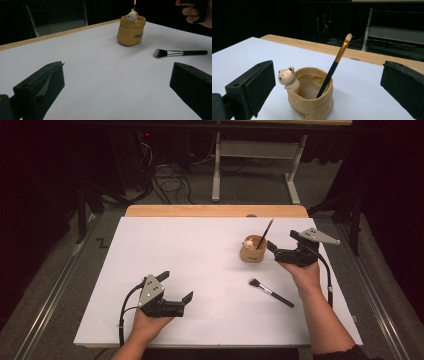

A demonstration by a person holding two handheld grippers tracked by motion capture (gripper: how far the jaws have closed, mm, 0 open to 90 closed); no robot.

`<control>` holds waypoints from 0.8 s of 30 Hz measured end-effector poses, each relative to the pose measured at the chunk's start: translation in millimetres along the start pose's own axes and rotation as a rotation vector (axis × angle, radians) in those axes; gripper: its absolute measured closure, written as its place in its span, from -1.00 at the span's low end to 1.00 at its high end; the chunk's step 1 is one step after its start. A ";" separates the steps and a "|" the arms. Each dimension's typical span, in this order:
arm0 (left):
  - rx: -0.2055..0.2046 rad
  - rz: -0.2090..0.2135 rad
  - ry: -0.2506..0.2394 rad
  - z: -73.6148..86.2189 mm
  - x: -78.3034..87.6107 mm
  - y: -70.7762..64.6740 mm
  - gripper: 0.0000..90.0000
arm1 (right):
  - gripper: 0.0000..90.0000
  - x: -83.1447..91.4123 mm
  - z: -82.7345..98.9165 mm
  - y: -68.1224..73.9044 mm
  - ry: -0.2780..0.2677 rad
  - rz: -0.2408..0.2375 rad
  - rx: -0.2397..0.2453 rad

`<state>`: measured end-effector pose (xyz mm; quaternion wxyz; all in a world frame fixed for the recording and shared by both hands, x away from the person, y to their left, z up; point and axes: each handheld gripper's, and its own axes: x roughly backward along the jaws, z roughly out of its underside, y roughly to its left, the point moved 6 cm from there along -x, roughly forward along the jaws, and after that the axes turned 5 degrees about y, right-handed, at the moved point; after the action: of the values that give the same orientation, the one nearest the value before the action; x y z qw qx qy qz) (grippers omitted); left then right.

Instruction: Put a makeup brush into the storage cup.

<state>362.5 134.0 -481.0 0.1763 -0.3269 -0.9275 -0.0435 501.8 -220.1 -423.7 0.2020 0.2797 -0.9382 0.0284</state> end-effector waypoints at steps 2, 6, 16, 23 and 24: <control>0.000 -0.001 -0.002 -0.1 0.0 0.2 -0.99 | -1.00 5.4 1.3 0.3 -0.007 -0.001 0.005; 0.001 -0.001 -0.001 0.0 -0.2 0.5 -0.99 | -1.00 14.5 5.4 1.8 -0.018 -0.005 0.013; 0.004 -0.005 -0.001 0.2 -0.1 1.3 -0.99 | -1.00 35.5 21.7 5.1 -0.015 -0.011 0.019; 0.005 -0.007 -0.002 -0.1 0.4 1.8 -0.99 | -1.00 51.6 36.1 4.4 -0.016 -0.002 0.018; 0.007 -0.008 -0.003 -0.4 0.7 2.3 -0.99 | -1.00 54.0 38.1 4.5 -0.018 -0.001 0.017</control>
<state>363.5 136.1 -480.4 0.1758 -0.3224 -0.9292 -0.0406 444.4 -250.4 -437.1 0.1913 0.2820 -0.9395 0.0337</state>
